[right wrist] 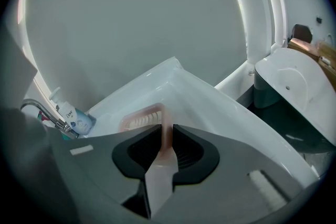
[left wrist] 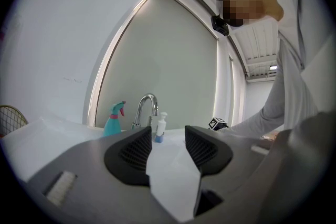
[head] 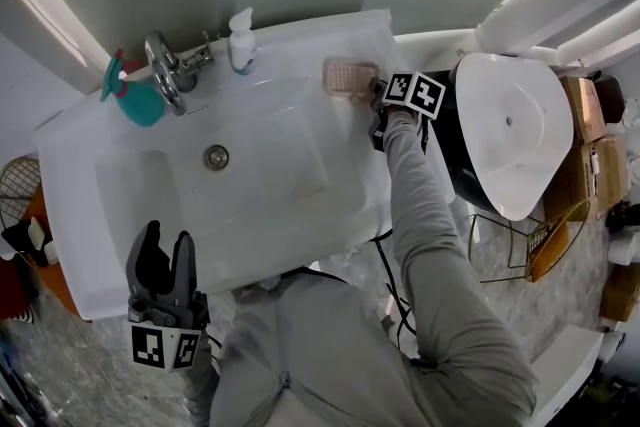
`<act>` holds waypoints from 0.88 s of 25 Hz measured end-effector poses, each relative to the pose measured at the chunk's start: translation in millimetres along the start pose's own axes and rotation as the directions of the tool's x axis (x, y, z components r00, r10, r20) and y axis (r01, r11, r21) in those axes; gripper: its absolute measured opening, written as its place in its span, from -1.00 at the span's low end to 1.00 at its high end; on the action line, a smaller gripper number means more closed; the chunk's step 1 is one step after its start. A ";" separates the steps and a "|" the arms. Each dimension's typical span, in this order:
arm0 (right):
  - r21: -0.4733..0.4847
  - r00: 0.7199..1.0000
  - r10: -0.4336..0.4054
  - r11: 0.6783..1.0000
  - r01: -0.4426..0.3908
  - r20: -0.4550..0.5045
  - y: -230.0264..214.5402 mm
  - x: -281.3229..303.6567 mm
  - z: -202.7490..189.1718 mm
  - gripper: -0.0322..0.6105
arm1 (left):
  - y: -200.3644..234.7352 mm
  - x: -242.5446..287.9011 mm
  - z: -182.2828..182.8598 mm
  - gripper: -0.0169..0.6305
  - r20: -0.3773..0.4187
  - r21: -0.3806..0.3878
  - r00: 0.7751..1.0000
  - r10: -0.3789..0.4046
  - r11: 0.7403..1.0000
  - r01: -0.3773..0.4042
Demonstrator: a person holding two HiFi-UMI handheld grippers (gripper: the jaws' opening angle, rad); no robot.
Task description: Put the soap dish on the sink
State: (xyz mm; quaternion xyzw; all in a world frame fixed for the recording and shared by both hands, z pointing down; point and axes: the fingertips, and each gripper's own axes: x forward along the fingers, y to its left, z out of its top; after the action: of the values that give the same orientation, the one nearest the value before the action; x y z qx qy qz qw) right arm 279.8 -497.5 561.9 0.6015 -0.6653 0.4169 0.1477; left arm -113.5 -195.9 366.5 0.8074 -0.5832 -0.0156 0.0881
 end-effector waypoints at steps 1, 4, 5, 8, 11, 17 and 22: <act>-0.001 1.000 -0.002 1.000 0.002 -0.002 -0.8 -0.3 0.1 -0.69 | -0.5 -0.1 -0.2 -0.29 0.000 -0.001 1.000 0.000 1.000 0.000; -0.001 1.000 -0.008 1.000 0.008 -0.004 -2.1 0.3 -0.6 -0.69 | -0.5 -1.0 -0.1 -0.29 0.002 -0.002 1.000 0.002 1.000 -0.002; -0.001 1.000 -0.010 1.000 0.010 -0.003 -2.2 0.3 -0.9 -0.69 | -0.2 -1.5 -0.1 -0.29 0.002 -0.001 1.000 0.002 1.000 -0.002; 0.000 1.000 -0.013 1.000 0.013 0.001 -2.1 0.5 -0.9 -0.69 | 0.7 -2.3 0.0 -0.29 0.004 0.000 1.000 0.003 1.000 -0.003; 0.002 1.000 -0.015 1.000 0.015 0.004 -2.3 0.8 -0.3 -0.69 | 0.5 -2.7 0.3 -0.29 0.001 0.000 1.000 0.005 1.000 -0.005; 0.007 1.000 -0.026 1.000 0.026 0.013 -3.1 1.2 -1.1 -0.69 | 0.4 -3.8 0.5 -0.29 0.004 0.001 1.000 0.005 1.000 -0.005; 0.003 0.999 -0.033 0.999 0.033 0.028 -1.6 -0.6 0.7 -0.69 | 1.7 -4.6 1.9 -0.29 0.006 0.000 1.000 0.005 1.000 -0.005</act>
State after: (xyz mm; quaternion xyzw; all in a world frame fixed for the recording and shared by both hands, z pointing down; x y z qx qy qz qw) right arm 281.5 -497.5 561.6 0.6184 -0.6566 0.4069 0.1443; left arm -116.8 -192.3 364.6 0.8058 -0.5856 -0.0180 0.0863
